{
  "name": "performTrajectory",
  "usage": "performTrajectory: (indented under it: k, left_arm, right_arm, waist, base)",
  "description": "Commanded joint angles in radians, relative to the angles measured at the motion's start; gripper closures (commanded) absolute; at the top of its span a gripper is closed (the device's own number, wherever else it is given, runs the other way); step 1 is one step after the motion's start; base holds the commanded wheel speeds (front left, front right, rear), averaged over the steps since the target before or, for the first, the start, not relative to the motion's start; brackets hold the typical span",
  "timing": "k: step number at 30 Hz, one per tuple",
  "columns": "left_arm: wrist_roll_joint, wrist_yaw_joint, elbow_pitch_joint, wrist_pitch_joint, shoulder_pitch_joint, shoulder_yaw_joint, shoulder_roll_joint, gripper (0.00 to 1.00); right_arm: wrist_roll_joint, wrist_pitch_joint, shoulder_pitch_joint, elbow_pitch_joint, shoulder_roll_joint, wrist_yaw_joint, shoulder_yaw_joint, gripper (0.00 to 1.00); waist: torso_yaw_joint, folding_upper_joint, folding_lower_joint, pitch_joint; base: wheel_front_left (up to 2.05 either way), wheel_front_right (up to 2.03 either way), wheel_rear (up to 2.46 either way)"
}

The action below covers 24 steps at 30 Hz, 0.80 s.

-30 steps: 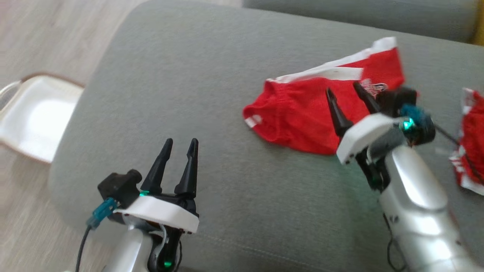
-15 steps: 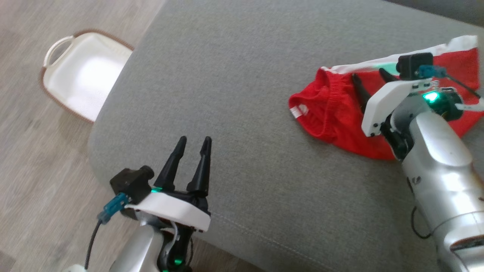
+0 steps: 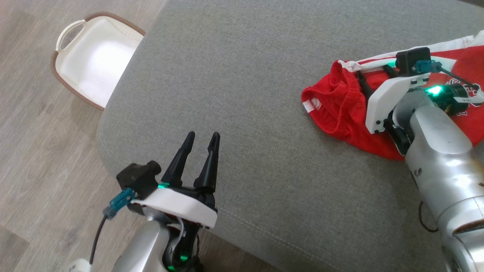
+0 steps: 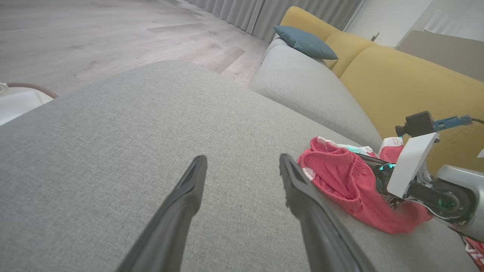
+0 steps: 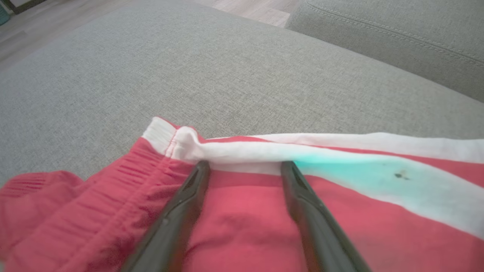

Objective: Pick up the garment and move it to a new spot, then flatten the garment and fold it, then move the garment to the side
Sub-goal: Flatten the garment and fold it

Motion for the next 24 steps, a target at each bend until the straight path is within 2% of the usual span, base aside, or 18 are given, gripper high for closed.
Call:
performTrajectory:
  k: [1,13,24]
  left_arm:
    - [-0.005,0.005,-0.031,-0.005,-0.043,0.031,0.010,0.00]
    - [0.001,0.007,-0.016,-0.005,-0.046,0.037,0.010,0.00]
    - [0.008,0.004,-0.011,-0.005,-0.040,0.039,0.010,0.00]
  right_arm:
    - [-0.002,-0.017,-0.038,-0.021,0.012,-0.001,0.022,1.00]
    - [0.063,-0.140,-0.055,-0.003,0.048,-0.001,0.103,1.00]
    - [0.181,-0.182,-0.054,-0.034,0.056,-0.001,0.217,1.00]
  waist:
    - [-0.001,0.0000,0.0000,0.002]
    - [-0.022,0.0000,0.0000,-0.018]
    - [-0.036,0.0000,0.0000,-0.042]
  base:
    - [0.00,0.00,0.00]
    - [0.00,0.00,0.00]
    - [0.00,0.00,0.00]
